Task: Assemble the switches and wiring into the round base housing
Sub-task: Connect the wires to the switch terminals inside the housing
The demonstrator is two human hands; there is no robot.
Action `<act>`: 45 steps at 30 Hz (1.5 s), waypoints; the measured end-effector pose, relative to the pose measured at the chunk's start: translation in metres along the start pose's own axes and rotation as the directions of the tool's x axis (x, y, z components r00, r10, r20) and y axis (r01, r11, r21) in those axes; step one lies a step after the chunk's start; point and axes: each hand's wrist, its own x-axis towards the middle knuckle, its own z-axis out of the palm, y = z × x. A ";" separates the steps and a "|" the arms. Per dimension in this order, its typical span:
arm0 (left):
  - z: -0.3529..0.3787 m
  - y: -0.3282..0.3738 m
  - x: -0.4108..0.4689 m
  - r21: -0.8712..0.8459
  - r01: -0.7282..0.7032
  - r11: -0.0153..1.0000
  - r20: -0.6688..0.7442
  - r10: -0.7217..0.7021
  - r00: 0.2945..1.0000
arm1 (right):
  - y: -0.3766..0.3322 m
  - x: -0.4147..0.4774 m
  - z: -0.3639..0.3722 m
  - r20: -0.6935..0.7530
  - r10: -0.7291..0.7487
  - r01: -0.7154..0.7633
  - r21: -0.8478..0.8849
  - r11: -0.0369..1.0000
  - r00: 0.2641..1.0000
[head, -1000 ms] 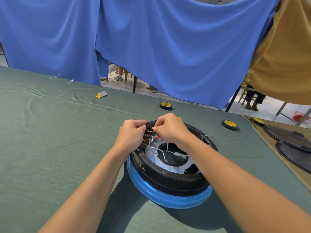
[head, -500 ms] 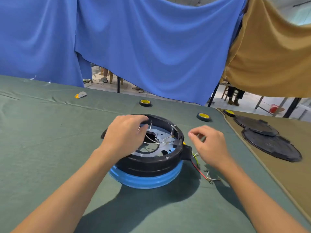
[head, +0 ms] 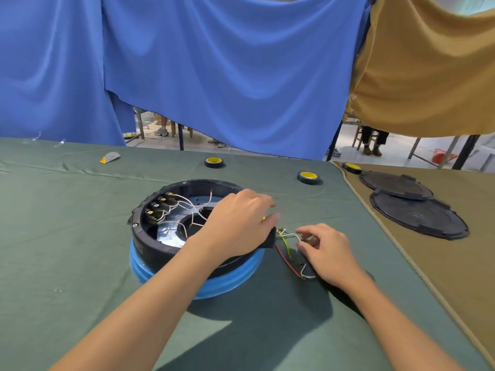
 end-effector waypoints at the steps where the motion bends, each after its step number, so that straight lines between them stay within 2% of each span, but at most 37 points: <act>1: 0.005 0.000 0.003 -0.022 -0.021 1.000 0.069 0.023 0.997 | 0.001 0.002 0.003 0.012 0.006 -0.005 -0.033 0.999 1.000; 3: 0.010 -0.002 0.007 -0.059 -0.040 0.997 0.147 0.048 0.988 | 0.001 0.008 0.005 0.029 0.044 -0.042 -0.079 0.996 0.999; 9: 0.012 -0.008 0.009 -0.161 -0.047 0.986 0.107 0.065 0.992 | -0.002 0.010 0.009 -0.013 0.081 -0.082 -0.086 0.993 0.997; 13: 0.010 -0.008 0.006 -0.182 -0.044 0.982 0.060 0.056 0.997 | -0.005 0.007 0.001 -0.168 0.039 -0.032 0.041 0.999 0.985; 17: 0.006 -0.007 0.004 -0.243 -0.053 0.969 0.016 0.058 0.998 | -0.013 -0.002 -0.006 -0.337 -0.004 0.058 0.150 0.987 0.942; 22: 0.002 -0.010 0.001 -0.401 0.031 0.915 0.000 -0.034 0.999 | -0.030 -0.011 -0.005 -0.452 -0.010 0.122 0.218 0.968 0.892; 25: 0.001 -0.012 0.001 -0.452 0.047 0.891 -0.044 -0.075 0.996 | -0.037 -0.013 -0.002 -0.452 -0.019 0.138 0.231 0.963 0.892; 27: 0.000 -0.013 0.001 -0.480 0.058 0.875 -0.080 -0.109 0.991 | -0.042 -0.014 -0.002 -0.458 -0.030 0.140 0.209 0.968 0.889; 30: -0.001 -0.012 0.001 -0.479 0.087 0.874 -0.106 -0.156 0.982 | -0.053 -0.012 -0.011 -0.529 -0.106 0.197 0.118 0.973 0.842; 32: -0.001 -0.012 0.002 -0.478 0.085 0.874 -0.125 -0.163 0.979 | -0.066 -0.009 -0.016 -0.515 -0.177 0.246 0.068 0.967 0.838; 34: -0.002 -0.011 0.001 -0.481 0.071 0.874 -0.148 -0.160 0.976 | -0.080 -0.004 -0.017 -0.437 -0.177 0.242 0.098 0.965 0.882; 36: -0.003 -0.011 -0.001 -0.472 0.047 0.880 -0.177 -0.146 0.973 | -0.092 0.001 -0.015 -0.357 -0.126 0.199 0.178 0.964 0.925; 39: -0.005 -0.012 -0.007 -0.460 0.035 0.887 -0.224 -0.154 0.962 | -0.104 0.009 -0.017 -0.333 -0.047 0.159 0.319 0.934 0.942; 45: -0.033 -0.042 -0.019 -0.437 0.031 0.899 -0.236 -0.148 0.961 | -0.131 0.024 -0.017 -0.204 0.050 0.083 0.590 0.803 0.978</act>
